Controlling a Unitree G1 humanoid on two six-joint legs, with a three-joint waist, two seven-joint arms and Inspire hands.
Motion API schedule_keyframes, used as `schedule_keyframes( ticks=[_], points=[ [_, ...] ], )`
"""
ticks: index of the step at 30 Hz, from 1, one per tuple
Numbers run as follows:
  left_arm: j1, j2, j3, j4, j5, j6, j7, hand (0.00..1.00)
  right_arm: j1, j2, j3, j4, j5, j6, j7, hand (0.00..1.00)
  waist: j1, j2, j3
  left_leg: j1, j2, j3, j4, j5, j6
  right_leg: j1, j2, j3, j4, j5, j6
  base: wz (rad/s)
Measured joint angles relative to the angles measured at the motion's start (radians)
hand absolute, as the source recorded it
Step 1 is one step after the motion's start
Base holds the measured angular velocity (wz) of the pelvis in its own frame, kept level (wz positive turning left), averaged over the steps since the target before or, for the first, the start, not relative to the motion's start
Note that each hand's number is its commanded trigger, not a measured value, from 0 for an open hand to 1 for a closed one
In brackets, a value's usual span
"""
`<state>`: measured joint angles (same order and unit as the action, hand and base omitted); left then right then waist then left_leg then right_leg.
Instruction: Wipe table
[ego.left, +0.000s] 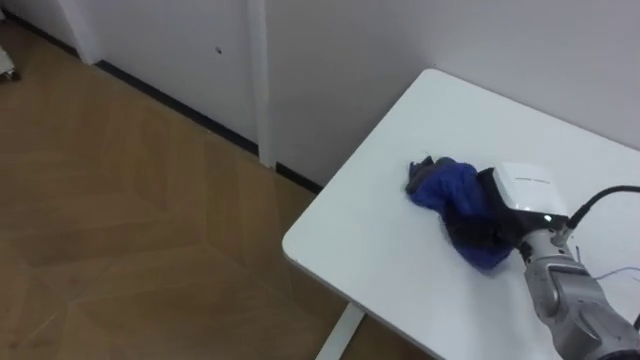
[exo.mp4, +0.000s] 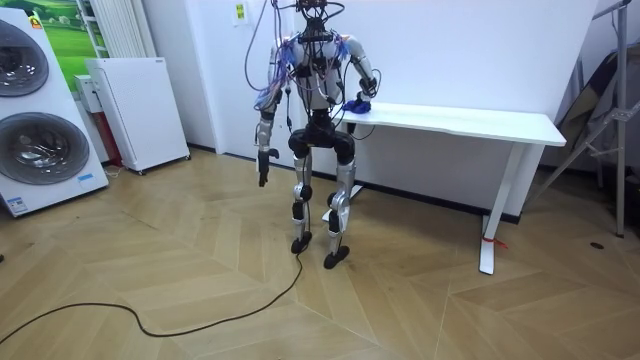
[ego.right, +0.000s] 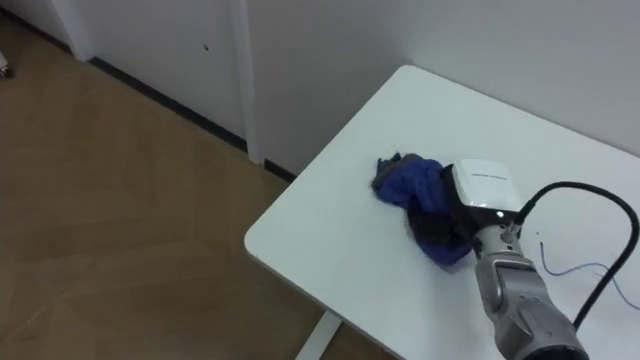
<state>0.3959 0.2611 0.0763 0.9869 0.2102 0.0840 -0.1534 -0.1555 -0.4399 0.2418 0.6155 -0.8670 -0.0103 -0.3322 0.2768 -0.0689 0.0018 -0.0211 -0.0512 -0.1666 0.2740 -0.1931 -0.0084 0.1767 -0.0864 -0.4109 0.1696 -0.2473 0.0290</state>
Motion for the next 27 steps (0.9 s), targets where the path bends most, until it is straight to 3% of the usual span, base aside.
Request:
schedule_keyframes(
  ticks=[4,8,9,11,15,21,25,27],
  points=[
    [-0.003,-0.009,0.001,0.0,-0.002,-0.001,0.019,0.0,0.028,0.001,-0.032,0.0,0.026,-0.037,-0.038,1.0,-0.027,0.004,-0.0018,0.001,-0.002,0.002,-0.007,0.002,0.002,0.0,-0.002,0.003,0.0,0.001,0.001,0.05],
    [-0.015,-0.009,0.001,-0.001,-0.004,-0.001,0.046,0.0,0.077,0.005,-0.043,0.002,0.105,-0.047,-0.078,1.0,-0.05,0.009,-0.0002,0.016,-0.002,0.007,-0.009,0.002,0.002,0.015,-0.003,0.012,-0.002,0.002,0.003,0.02],
    [-0.025,-0.01,0.001,-0.002,-0.004,-0.002,0.058,0.0,0.094,0.009,-0.053,0.002,0.127,-0.054,-0.091,1.0,-0.056,0.011,-0.0019,0.019,0.002,0.034,-0.01,0.002,0.003,0.018,-0.004,0.018,-0.001,0.002,0.003,0.0],
    [-0.04,-0.013,0.001,-0.001,-0.003,-0.004,0.074,0.0,0.111,0.024,-0.071,0.007,0.139,-0.063,-0.106,1.0,-0.059,0.015,-0.0021,0.03,0.004,0.048,-0.016,0.003,0.005,0.025,-0.005,0.024,-0.001,0.002,0.003,-0.07],
    [-0.038,-0.039,0.0,0.005,-0.002,0.001,0.111,0.0,0.145,0.101,-0.128,0.05,0.141,-0.078,-0.177,1.0,-0.099,0.031,-0.0101,0.062,0.002,0.069,-0.019,0.002,0.008,0.056,-0.012,0.024,0.0,0.002,0.007,-0.02],
    [-0.055,-0.077,-0.028,0.017,-0.003,0.026,0.166,0.0,0.15,0.146,-0.107,0.076,0.202,-0.062,-0.224,1.0,-0.105,0.061,-0.0213,0.094,0.008,0.114,-0.038,-0.002,0.015,0.07,-0.014,0.064,0.001,0.001,0.015,-0.23],
    [-0.059,-0.091,-0.028,0.021,-0.003,0.047,0.172,0.0,0.139,0.191,-0.106,0.033,0.213,-0.015,-0.21,1.0,-0.108,0.071,-0.0185,0.1,0.021,0.144,-0.036,-0.006,0.015,0.062,-0.007,0.1,0.004,0.005,0.014,-0.22],
    [-0.059,-0.094,-0.025,0.001,-0.004,0.061,0.172,0.0,0.136,0.194,-0.113,0.007,0.241,0.0,-0.189,1.0,-0.106,0.073,-0.0188,0.094,0.024,0.153,-0.036,-0.007,0.014,0.05,-0.004,0.113,0.005,0.006,0.011,-0.17]
  ],
)
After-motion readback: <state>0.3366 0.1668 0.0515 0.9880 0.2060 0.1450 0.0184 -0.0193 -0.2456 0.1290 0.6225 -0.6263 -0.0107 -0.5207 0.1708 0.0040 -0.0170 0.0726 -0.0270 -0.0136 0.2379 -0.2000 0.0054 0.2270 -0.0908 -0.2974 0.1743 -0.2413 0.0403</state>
